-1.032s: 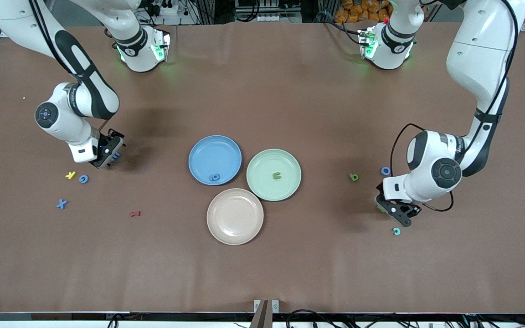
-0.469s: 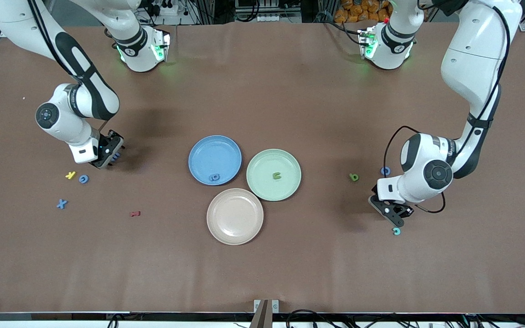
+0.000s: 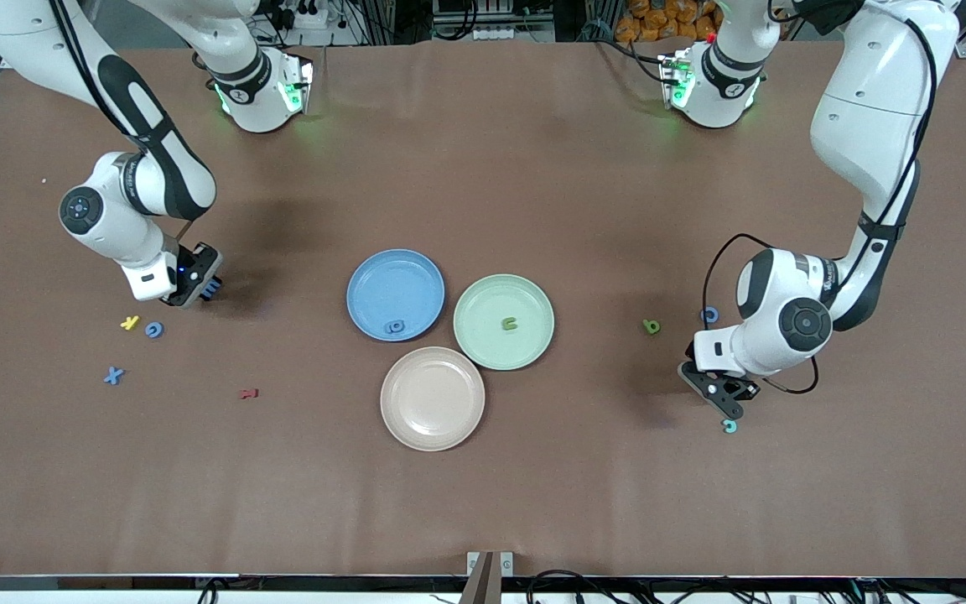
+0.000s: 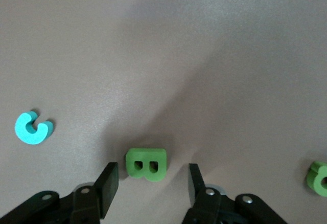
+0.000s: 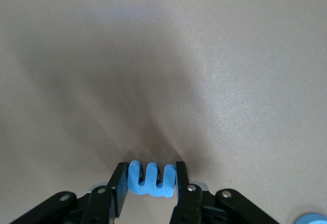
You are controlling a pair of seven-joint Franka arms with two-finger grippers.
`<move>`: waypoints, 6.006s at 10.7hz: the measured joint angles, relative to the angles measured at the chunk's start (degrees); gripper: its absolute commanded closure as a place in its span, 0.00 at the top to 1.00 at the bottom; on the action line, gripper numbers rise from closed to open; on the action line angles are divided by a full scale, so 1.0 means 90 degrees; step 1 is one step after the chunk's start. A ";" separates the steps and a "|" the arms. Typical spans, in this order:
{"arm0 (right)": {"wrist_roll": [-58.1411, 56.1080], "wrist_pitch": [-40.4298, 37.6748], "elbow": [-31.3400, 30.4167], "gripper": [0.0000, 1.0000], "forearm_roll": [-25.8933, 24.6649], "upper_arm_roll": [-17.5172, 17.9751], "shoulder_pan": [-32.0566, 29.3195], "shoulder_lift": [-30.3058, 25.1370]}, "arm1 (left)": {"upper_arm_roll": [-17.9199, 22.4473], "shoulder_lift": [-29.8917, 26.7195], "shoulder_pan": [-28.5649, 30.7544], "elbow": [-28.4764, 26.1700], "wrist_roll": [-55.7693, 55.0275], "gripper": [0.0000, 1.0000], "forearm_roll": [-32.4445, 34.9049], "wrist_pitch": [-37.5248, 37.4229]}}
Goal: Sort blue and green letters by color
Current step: 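Place the E on the blue plate while the left gripper places B on green, then grasp the blue G with the right gripper while the left gripper grasps green a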
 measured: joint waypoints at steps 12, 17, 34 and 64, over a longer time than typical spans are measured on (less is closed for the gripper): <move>0.3393 -0.1192 0.1318 0.00 0.0012 0.0141 0.2190 0.0070 | -0.0228 -0.0021 -0.0038 0.0331 -0.0555 0.02 -0.0003 -0.0016; 0.6239 -0.2319 0.2259 0.00 0.0016 0.0154 0.3649 0.0163 | -0.1135 -0.0114 -0.0346 0.0409 -0.3153 0.03 -0.0004 -0.0103; 0.3705 -0.2819 0.2914 1.00 -0.0002 -0.0046 0.1217 0.0792 | -0.1050 -0.0183 -0.1668 0.0775 -0.7308 1.00 0.0397 -0.0879; 0.0517 -0.0759 0.2189 0.00 -0.0880 -0.0038 -0.0899 0.1215 | -0.1115 -0.0653 0.0001 -0.1535 -0.9339 0.51 0.1130 0.0383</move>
